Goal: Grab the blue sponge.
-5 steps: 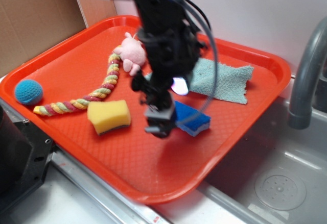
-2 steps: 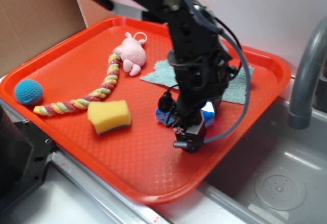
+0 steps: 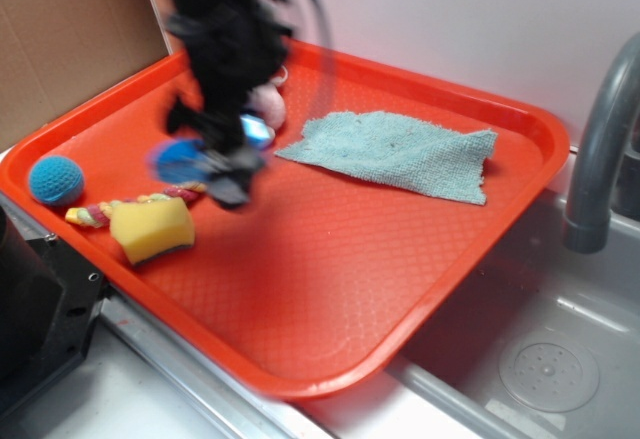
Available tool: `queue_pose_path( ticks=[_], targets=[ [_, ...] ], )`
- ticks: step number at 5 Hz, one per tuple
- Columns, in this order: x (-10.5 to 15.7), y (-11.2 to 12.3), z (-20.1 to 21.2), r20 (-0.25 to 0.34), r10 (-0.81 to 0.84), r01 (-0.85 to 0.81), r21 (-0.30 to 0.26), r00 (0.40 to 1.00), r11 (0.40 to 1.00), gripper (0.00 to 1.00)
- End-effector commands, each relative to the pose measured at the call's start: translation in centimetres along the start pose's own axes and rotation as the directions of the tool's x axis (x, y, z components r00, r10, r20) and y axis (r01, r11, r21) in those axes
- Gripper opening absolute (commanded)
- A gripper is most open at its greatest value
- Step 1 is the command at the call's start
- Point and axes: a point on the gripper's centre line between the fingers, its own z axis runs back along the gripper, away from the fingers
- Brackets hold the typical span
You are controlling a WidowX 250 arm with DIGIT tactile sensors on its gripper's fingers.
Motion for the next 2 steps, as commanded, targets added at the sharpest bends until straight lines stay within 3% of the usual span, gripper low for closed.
queue_pose_path(
  ticks=[1,2],
  targets=[
    [-5.3,0.4,5.6,0.070,0.471,-0.472,-0.003,0.879,0.881,0.00],
    [-2.3,-0.6,7.7,0.066,0.673,-0.675,0.024,0.737,0.737,0.00]
  ],
)
